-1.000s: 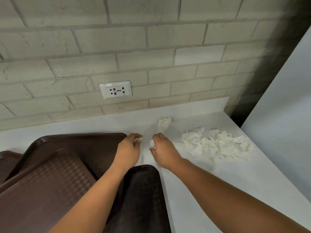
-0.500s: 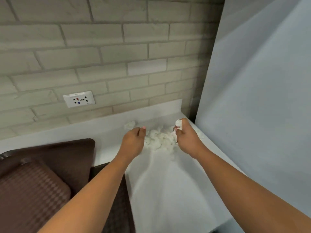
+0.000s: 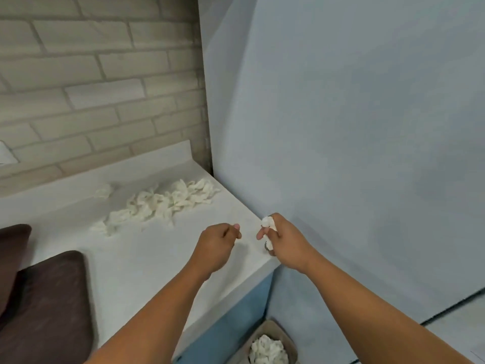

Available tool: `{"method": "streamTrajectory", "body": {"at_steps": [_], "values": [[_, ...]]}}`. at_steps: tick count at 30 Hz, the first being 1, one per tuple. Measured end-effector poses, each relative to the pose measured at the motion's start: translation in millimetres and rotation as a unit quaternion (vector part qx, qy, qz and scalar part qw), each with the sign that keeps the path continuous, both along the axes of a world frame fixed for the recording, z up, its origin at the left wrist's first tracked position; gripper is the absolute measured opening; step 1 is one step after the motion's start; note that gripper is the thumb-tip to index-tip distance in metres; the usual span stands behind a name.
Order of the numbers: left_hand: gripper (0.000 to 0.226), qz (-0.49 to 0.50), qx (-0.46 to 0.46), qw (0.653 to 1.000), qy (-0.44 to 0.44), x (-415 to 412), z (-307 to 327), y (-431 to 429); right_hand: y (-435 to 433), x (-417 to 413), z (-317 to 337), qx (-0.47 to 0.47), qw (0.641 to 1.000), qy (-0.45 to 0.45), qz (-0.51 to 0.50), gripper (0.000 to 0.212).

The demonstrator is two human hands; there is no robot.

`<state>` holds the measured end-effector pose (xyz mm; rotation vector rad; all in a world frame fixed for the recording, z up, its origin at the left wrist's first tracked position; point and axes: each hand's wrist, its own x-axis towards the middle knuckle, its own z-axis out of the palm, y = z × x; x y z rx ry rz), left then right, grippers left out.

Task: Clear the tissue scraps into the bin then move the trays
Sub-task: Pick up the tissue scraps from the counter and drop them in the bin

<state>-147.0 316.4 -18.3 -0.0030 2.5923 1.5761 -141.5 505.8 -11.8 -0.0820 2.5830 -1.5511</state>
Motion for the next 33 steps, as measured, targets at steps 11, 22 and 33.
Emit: {"method": "streamTrajectory", "body": {"at_steps": [11,22,33], "values": [[0.062,-0.055,-0.087,0.990,-0.094,48,-93,80,71,74,-97,-0.058,0.985,-0.110,-0.119,0.042],[0.059,-0.128,-0.153,0.953,-0.227,62,-262,102,85,91,-261,0.038,0.959,-0.215,-0.183,0.021],[0.039,-0.110,-0.178,0.913,-0.350,65,-505,120,90,124,-474,0.057,0.933,-0.271,-0.228,0.021]]}}
